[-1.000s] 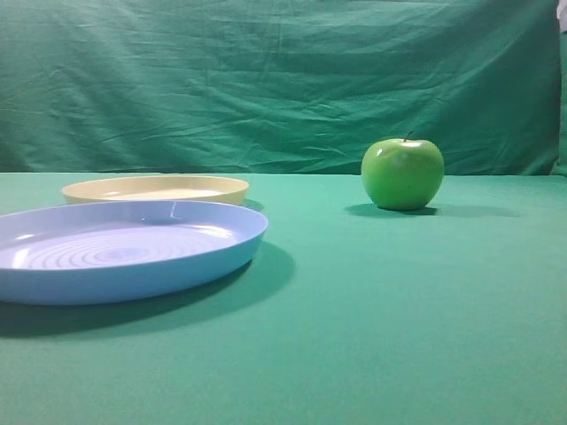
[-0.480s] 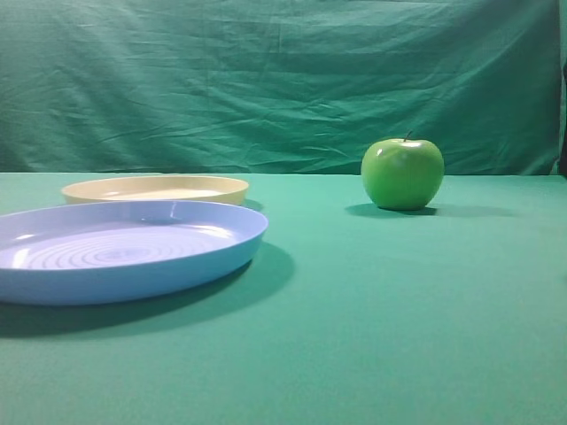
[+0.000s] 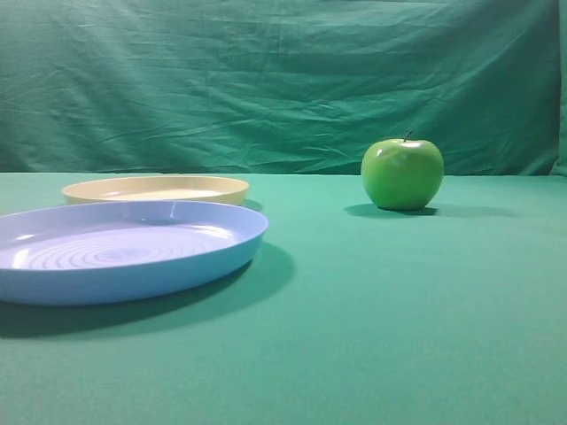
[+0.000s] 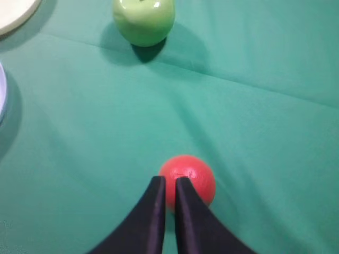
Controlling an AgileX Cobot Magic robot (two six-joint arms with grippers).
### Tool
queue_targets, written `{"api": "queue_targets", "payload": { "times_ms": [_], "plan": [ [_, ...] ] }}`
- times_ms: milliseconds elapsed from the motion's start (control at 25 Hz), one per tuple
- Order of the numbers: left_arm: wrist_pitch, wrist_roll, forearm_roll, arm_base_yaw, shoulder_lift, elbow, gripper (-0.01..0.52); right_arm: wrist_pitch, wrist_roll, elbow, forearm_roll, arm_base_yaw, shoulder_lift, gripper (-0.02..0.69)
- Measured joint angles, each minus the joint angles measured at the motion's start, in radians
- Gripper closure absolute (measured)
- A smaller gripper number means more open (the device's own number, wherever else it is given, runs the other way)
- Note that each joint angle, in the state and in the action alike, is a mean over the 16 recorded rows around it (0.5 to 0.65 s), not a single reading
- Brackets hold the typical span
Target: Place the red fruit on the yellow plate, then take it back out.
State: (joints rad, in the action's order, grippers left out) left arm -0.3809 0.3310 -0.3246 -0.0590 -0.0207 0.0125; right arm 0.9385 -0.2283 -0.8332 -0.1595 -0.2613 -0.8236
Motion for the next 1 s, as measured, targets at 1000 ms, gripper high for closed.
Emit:
{"api": "queue_targets", "payload": {
  "times_ms": [1000],
  "plan": [
    [0.000,0.001,0.000,0.000,0.000,0.000,0.514,-0.009,0.166,0.143,0.083,0.082,0.556,0.665]
  ]
}}
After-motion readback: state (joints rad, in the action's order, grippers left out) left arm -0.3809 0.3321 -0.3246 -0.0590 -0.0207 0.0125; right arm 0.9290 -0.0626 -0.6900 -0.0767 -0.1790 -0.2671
